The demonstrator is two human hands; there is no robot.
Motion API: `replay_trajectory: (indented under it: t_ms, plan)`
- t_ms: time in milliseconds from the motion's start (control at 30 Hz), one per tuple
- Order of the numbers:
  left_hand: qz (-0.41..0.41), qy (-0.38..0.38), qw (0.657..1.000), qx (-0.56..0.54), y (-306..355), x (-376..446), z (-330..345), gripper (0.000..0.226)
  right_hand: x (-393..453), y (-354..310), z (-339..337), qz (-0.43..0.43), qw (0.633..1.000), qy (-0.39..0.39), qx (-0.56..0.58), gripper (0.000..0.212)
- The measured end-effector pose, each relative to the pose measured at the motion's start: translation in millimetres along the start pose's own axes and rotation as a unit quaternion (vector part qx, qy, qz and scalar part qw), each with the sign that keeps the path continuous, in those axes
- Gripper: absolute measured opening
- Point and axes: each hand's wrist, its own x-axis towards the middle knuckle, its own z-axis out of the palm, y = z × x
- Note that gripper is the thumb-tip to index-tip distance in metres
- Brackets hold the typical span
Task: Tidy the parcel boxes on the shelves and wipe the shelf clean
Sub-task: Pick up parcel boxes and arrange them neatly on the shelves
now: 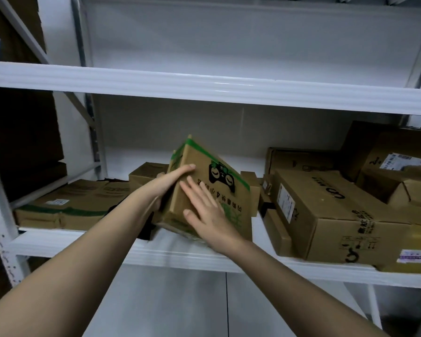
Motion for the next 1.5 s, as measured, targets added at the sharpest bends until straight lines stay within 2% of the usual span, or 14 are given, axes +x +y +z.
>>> replay_trajectory:
  t_ms: [133,267,467,533,600,667,733,900,1100,1233,1267,1400,1500]
  plan:
    - [0.023,-0.004,0.999,-0.030,-8,-18,-11,0.090,-4,-2,18,-0.058,0.997,0.009,-0.053,0.056]
    - [0.061,-0.003,0.994,-0.096,-26,-26,-15,0.067,-7,13,29,-0.066,0.990,0.087,-0.084,0.059]
    - [0.075,-0.002,0.980,-0.182,-50,-30,-16,0.026,-1,59,16,0.104,0.959,0.200,-0.171,0.064]
    - [0.072,-0.011,0.978,-0.193,-56,-29,-19,0.022,-1,73,5,0.170,0.944,0.250,-0.131,0.067]
    - [0.072,-0.022,0.979,-0.191,-61,-28,-20,0.021,0,84,-7,0.238,0.927,0.287,-0.029,0.070]
    - [0.078,-0.027,0.979,-0.188,-63,-29,-20,0.029,2,91,-18,0.281,0.907,0.296,0.105,0.071]
    - [0.081,-0.031,0.979,-0.183,-66,-26,-20,0.057,3,95,-25,0.293,0.887,0.282,0.218,0.067]
    - [0.092,-0.071,0.984,-0.137,-73,-15,-16,0.081,-1,94,-41,0.296,0.848,0.271,0.347,0.044]
    - [0.108,-0.085,0.985,-0.107,-75,-1,-17,0.083,-13,105,-44,0.281,0.809,0.280,0.433,0.041]
    - [0.121,-0.040,0.991,-0.038,-78,6,-15,0.057,-14,109,-49,0.285,0.775,0.261,0.500,0.053]
    - [0.132,-0.027,0.991,-0.008,-80,7,-16,0.056,-13,107,-54,0.294,0.765,0.246,0.517,0.057]
    - [0.214,-0.010,0.969,0.123,-85,1,-22,0.072,-21,102,-78,0.352,0.749,0.150,0.541,0.077]
    - [0.290,0.026,0.932,0.217,-89,4,-37,0.094,-25,107,-89,0.371,0.734,0.096,0.561,0.076]
